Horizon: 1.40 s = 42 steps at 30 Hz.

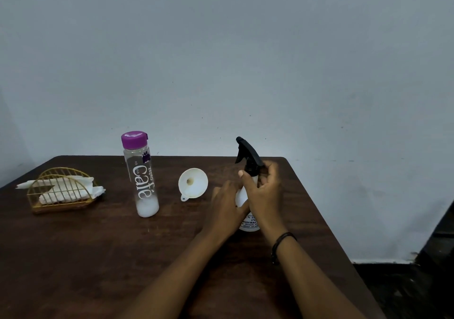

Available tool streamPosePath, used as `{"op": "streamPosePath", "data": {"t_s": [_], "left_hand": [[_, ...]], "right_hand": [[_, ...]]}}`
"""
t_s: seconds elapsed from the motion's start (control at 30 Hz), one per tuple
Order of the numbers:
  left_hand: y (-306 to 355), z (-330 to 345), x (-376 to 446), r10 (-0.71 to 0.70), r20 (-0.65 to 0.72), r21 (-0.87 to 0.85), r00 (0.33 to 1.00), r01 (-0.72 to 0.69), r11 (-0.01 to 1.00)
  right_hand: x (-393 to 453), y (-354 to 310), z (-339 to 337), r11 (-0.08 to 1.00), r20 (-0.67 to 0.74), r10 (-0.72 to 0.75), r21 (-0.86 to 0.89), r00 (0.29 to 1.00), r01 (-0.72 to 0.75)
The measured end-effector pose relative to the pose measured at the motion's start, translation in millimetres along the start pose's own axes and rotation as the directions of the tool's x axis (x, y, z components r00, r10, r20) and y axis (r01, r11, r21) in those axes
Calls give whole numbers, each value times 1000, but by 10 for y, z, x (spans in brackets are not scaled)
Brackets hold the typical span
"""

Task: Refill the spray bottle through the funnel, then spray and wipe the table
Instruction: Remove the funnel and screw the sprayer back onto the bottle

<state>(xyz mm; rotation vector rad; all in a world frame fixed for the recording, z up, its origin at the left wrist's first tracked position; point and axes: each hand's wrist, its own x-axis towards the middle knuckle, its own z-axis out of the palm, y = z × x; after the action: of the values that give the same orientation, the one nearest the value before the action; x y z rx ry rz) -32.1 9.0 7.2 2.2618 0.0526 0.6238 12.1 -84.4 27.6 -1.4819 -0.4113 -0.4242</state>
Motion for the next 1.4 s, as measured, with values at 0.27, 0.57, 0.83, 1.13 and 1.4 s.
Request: {"op": "streamPosePath", "data": {"t_s": [0.27, 0.57, 0.83, 1.13, 1.4], "left_hand": [[-3, 11, -2, -5, 4, 13, 1000, 5, 1000], [34, 21, -22, -9, 2, 12, 1000, 9, 1000], [-30, 49, 4, 11, 10, 26, 1000, -12, 1000], [-41, 66, 13, 28, -4, -8, 1000, -28, 1000], [-57, 120, 42, 27, 0, -101, 1000, -26, 995]], "right_hand": [[-14, 8, 13, 996, -3, -51, -68, 999, 51], [-10, 24, -12, 999, 50, 31, 42, 998, -34], [-11, -37, -15, 999, 3, 32, -22, 999, -32], [18, -6, -17, 999, 93, 21, -44, 995, -17], [74, -6, -84, 987, 232, 121, 79, 965, -143]]}}
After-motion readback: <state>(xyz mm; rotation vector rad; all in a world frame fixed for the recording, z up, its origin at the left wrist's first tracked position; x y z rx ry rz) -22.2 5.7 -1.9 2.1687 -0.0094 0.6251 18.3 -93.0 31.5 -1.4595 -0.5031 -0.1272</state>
